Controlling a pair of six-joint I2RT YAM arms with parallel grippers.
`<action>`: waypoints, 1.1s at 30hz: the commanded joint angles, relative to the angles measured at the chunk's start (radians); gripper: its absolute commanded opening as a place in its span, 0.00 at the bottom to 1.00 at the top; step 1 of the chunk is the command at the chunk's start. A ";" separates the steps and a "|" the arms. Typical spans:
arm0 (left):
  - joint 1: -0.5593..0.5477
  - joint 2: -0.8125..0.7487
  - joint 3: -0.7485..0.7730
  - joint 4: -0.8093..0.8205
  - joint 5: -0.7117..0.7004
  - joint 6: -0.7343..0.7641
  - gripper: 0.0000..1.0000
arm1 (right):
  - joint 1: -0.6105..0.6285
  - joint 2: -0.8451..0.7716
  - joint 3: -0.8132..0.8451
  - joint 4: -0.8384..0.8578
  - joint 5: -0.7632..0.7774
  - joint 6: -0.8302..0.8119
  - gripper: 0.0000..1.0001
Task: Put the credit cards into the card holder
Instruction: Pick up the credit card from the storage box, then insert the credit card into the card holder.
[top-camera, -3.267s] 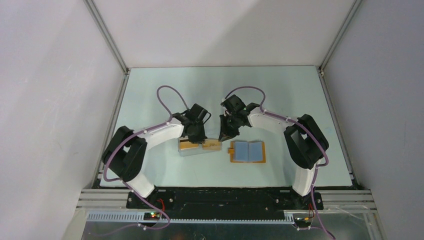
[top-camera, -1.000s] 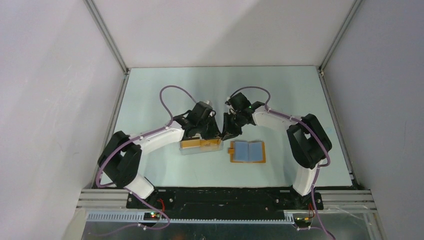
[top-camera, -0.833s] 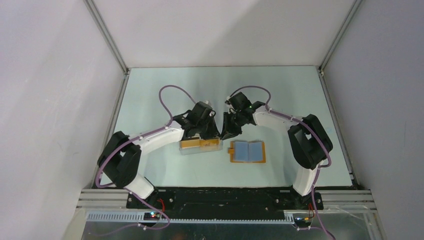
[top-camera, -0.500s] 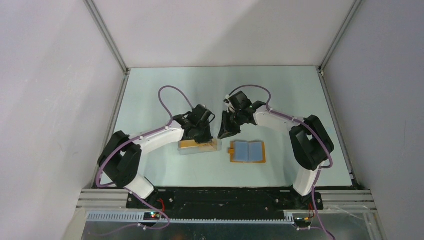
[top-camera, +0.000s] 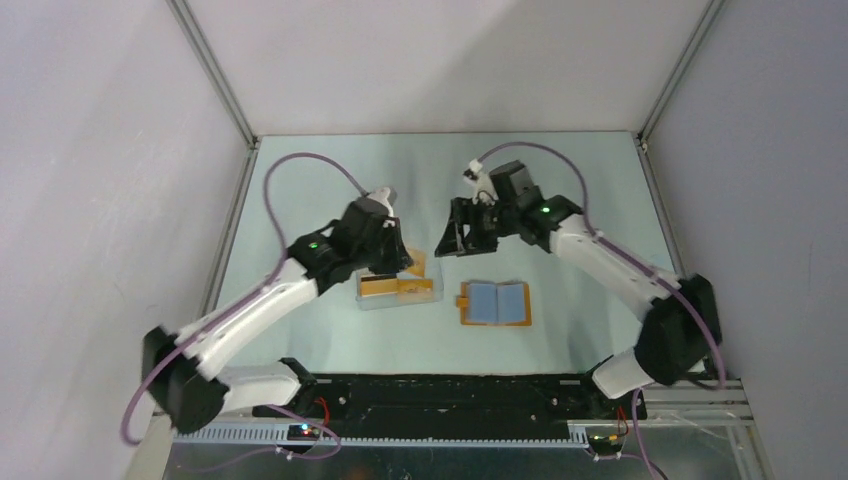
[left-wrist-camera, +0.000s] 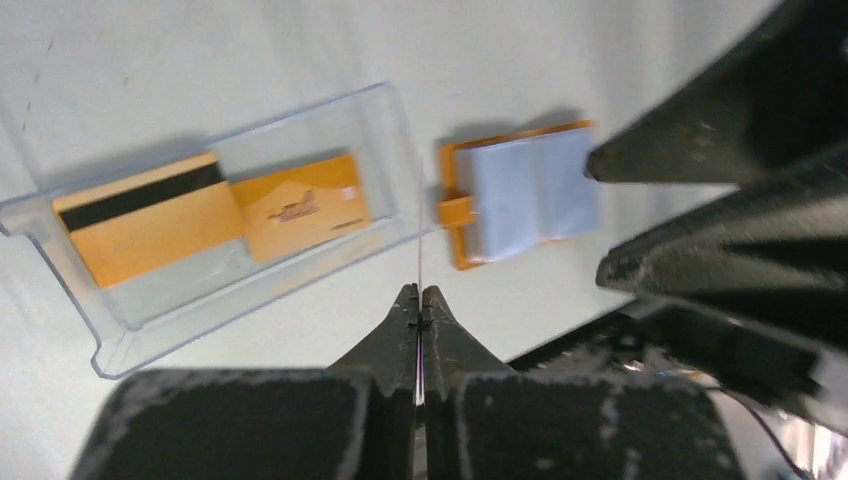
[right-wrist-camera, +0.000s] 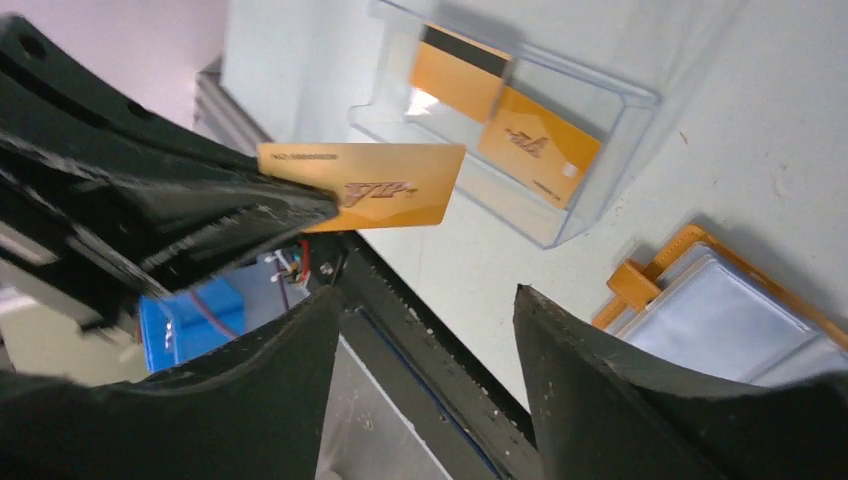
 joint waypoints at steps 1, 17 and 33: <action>0.003 -0.164 0.068 -0.066 0.198 0.174 0.00 | -0.044 -0.180 0.018 -0.075 -0.165 -0.156 0.70; -0.114 -0.320 0.054 -0.082 0.819 0.250 0.00 | 0.144 -0.249 -0.011 -0.227 -0.672 -0.337 0.53; -0.157 -0.321 0.071 -0.037 0.809 0.214 0.00 | 0.220 -0.251 -0.081 -0.019 -0.580 -0.174 0.49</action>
